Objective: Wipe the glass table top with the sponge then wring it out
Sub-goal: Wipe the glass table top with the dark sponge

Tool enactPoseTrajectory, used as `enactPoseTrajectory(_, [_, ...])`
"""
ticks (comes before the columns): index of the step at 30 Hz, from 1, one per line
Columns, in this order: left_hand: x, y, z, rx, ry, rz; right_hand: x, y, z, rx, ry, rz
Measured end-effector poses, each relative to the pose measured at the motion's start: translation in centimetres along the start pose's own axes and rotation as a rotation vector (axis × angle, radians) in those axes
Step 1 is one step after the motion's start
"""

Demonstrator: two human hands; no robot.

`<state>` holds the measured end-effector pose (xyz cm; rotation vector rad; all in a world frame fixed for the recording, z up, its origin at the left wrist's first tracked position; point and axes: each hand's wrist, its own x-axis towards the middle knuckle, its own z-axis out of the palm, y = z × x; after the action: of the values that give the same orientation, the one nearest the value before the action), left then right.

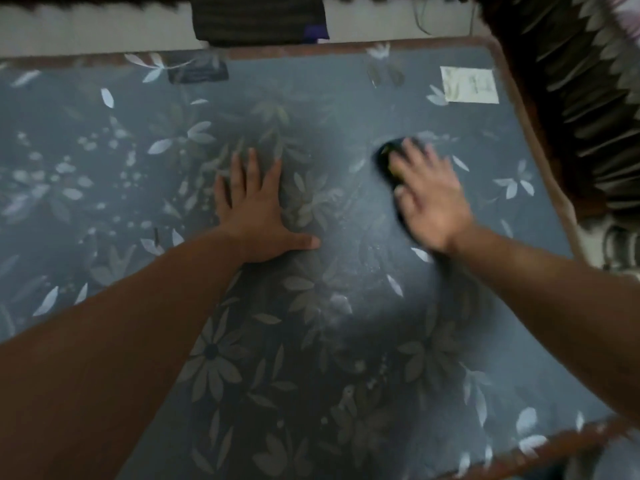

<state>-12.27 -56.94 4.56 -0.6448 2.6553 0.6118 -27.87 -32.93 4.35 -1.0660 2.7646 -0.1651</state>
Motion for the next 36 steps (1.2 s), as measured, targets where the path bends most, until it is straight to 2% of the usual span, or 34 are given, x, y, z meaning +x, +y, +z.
enactPoseTrajectory(2, [0.1, 0.0, 0.1, -0.007, 0.011, -0.003, 5.3, 1.1, -1.0, 0.082, 0.046, 0.284])
enactPoseTrajectory(4, [0.2, -0.1, 0.4, -0.007, 0.029, -0.002, 8.3, 0.1, -1.2, 0.104, 0.084, 0.362])
enactPoseTrajectory(6, [0.3, -0.3, 0.5, -0.009, 0.047, 0.000, 7.8, -1.7, -0.5, 0.086, 0.082, 0.207])
enactPoseTrajectory(9, [0.3, -0.4, 0.5, -0.020, 0.052, 0.010, 2.1, -2.5, 0.6, 0.014, -0.030, -0.239])
enactPoseTrajectory(11, [0.4, -0.3, 0.5, -0.015, 0.060, 0.004, 1.4, 0.1, 0.4, -0.029, -0.071, -0.332])
enactPoseTrajectory(12, [0.4, -0.2, 0.4, -0.012, 0.064, -0.002, 2.9, 1.6, 0.1, -0.023, -0.032, -0.262])
enactPoseTrajectory(15, [0.3, -0.2, 0.3, -0.031, 0.059, -0.018, 8.7, 3.2, -1.3, 0.042, 0.030, 0.165])
enactPoseTrajectory(16, [0.3, -0.2, 0.2, -0.037, 0.064, -0.024, 9.8, 2.2, -1.5, 0.042, 0.031, 0.216])
enactPoseTrajectory(17, [0.3, 0.0, -0.1, -0.040, 0.066, -0.030, 9.9, 0.8, -1.3, 0.023, 0.037, 0.176])
enactPoseTrajectory(18, [0.3, 0.2, -0.5, -0.042, 0.069, -0.040, 9.1, -0.6, -0.8, 0.001, 0.041, 0.051])
enactPoseTrajectory(20, [0.7, 1.1, -1.5, -0.040, 0.107, -0.070, 5.5, -2.3, 0.1, -0.035, -0.004, -0.293])
enactPoseTrajectory(21, [1.1, 1.6, -2.1, -0.035, 0.145, -0.081, 3.4, -2.2, 0.5, -0.028, -0.040, -0.381])
enactPoseTrajectory(22, [1.7, 2.0, -2.5, -0.024, 0.185, -0.085, 1.8, -1.5, 0.5, -0.011, -0.062, -0.389])
enactPoseTrajectory(23, [2.6, 2.3, -2.9, -0.009, 0.212, -0.083, 1.0, -0.4, 0.5, 0.005, -0.052, -0.319])
enactPoseTrajectory(25, [4.9, 2.3, -3.4, 0.019, 0.207, -0.076, 1.9, 2.2, -0.1, 0.005, 0.006, -0.054])
enactPoseTrajectory(28, [8.3, 1.8, -3.7, 0.085, 0.109, -0.076, 8.3, 4.7, -1.6, 0.070, 0.077, 0.312])
enactPoseTrajectory(30, [9.3, 1.6, -3.5, 0.148, 0.058, -0.085, 12.3, 3.3, -2.1, 0.088, 0.069, 0.360])
enactPoseTrajectory(31, [9.4, 1.5, -3.4, 0.163, 0.049, -0.083, 13.0, 2.0, -1.7, 0.058, 0.069, 0.280])
enactPoseTrajectory(34, [9.3, 1.6, -3.6, 0.129, 0.027, -0.080, 10.3, -1.0, -0.6, -0.026, -0.015, -0.220])
enactPoseTrajectory(35, [9.3, 1.6, -3.8, 0.118, 0.015, -0.087, 10.0, -0.6, -0.7, -0.043, -0.060, -0.321])
enactPoseTrajectory(36, [9.3, 1.6, -3.9, 0.112, 0.001, -0.093, 11.0, 0.4, -1.0, -0.051, -0.060, -0.340])
